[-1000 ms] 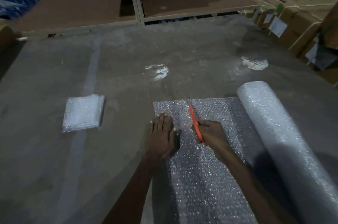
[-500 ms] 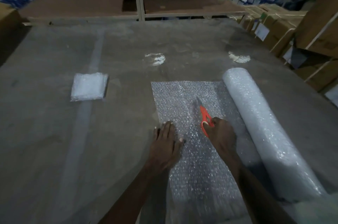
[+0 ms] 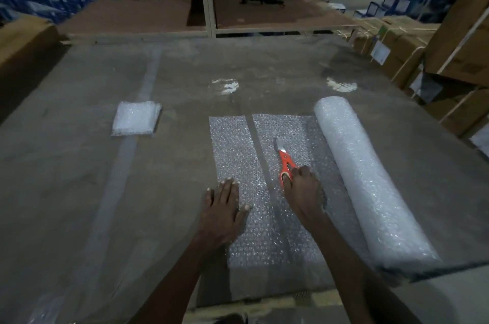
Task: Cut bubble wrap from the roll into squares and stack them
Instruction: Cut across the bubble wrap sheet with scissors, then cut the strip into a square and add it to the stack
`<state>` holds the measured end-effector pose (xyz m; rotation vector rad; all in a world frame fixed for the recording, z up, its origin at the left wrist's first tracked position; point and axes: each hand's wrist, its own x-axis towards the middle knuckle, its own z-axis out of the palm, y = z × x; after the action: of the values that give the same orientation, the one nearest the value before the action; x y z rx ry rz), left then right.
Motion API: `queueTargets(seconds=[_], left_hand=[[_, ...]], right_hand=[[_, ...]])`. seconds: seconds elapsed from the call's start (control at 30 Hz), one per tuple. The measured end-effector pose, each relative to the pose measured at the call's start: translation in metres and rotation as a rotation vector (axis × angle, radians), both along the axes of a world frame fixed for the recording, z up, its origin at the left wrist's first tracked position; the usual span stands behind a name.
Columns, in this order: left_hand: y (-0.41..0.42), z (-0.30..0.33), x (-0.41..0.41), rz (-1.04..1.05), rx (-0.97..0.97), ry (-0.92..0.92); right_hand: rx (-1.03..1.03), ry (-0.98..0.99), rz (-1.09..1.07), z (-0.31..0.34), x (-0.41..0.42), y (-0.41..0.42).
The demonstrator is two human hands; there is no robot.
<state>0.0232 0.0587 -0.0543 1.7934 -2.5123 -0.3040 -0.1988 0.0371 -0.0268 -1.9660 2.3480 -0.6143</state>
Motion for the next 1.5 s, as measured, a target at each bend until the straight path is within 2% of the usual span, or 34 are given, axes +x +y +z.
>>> queueTargets(seconds=[0.1,0.27,0.33,0.5,0.63,0.77,1.17,1.23,1.33,1.4,1.5], left_hand=[[0.01,0.004,0.012,0.01,0.013,-0.024],[0.02,0.008,0.034,0.05,0.027,-0.05],[0.022,0.007,0.048,0.061,0.022,-0.066],[0.017,0.002,0.08,0.05,0.018,-0.1],[0.015,-0.003,0.105,-0.017,0.021,-0.053],[0.015,-0.008,0.125,-0.099,0.005,-0.032],[0.041,-0.013,0.152,-0.23,0.002,0.03],[0.049,-0.012,0.156,-0.241,-0.007,0.034],[0.057,-0.009,0.159,-0.229,-0.012,0.015],[0.06,-0.007,0.159,-0.218,-0.007,0.015],[0.06,-0.008,0.159,-0.213,-0.008,0.032]], right_hand=[[-0.081,-0.011,0.1,-0.008,0.006,0.01],[-0.029,-0.095,0.348,-0.015,0.048,0.032],[-0.075,-0.05,0.461,-0.017,0.068,0.041],[0.043,-0.017,0.615,-0.027,0.114,0.048],[0.15,0.038,0.573,-0.031,0.148,0.055],[0.165,0.105,0.49,-0.033,0.165,0.069],[0.289,0.102,0.438,-0.029,0.178,0.082],[0.253,0.03,0.419,-0.023,0.178,0.088],[0.025,-0.103,0.42,-0.016,0.173,0.106],[-0.104,-0.132,0.507,-0.014,0.168,0.121],[-0.104,-0.143,0.655,-0.014,0.163,0.144]])
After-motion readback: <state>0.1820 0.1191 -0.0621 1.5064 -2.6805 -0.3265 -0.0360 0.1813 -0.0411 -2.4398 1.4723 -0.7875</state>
